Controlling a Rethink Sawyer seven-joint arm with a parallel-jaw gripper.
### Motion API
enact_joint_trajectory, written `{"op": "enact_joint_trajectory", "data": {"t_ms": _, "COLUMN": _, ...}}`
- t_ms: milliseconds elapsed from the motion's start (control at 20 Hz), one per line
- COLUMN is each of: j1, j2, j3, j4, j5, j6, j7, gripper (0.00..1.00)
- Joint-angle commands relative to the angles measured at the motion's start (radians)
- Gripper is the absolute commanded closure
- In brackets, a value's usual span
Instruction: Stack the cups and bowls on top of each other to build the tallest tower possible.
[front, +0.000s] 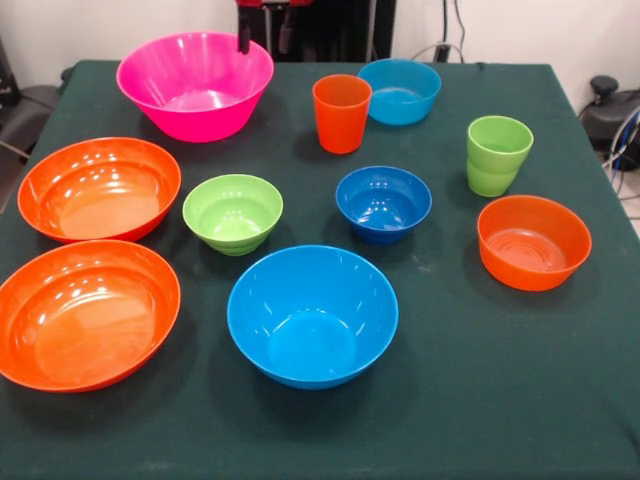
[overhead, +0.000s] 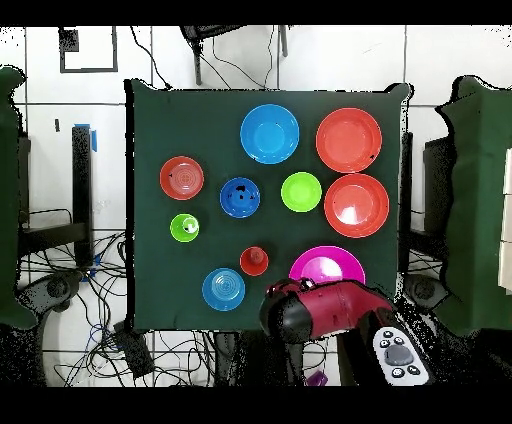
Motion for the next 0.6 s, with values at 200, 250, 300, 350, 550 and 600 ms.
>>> {"op": "enact_joint_trajectory", "data": {"t_ms": 200, "j1": 0.057, "j2": 0.106, "j3": -0.028, "j4": -0.095, "j5": -0.067, "j6": -0.125, "j7": 0.103, "gripper": 0.0}}
{"op": "enact_joint_trajectory", "data": {"t_ms": 250, "j1": 0.052, "j2": 0.111, "j3": -0.026, "j4": -0.094, "j5": -0.063, "j6": -0.134, "j7": 0.101, "gripper": 0.0}}
{"op": "enact_joint_trajectory", "data": {"t_ms": 300, "j1": 0.046, "j2": 0.116, "j3": -0.024, "j4": -0.092, "j5": -0.058, "j6": -0.143, "j7": 0.099, "gripper": 0.0}}
{"op": "enact_joint_trajectory", "data": {"t_ms": 350, "j1": 0.04, "j2": 0.121, "j3": -0.021, "j4": -0.091, "j5": -0.054, "j6": -0.152, "j7": 0.096, "gripper": 0.0}}
{"op": "enact_joint_trajectory", "data": {"t_ms": 550, "j1": 0.025, "j2": 0.138, "j3": -0.01, "j4": -0.095, "j5": -0.043, "j6": -0.157, "j7": 0.074, "gripper": 0.0}}
{"op": "enact_joint_trajectory", "data": {"t_ms": 600, "j1": 0.021, "j2": 0.139, "j3": -0.006, "j4": -0.092, "j5": -0.04, "j6": -0.157, "j7": 0.07, "gripper": 0.0}}
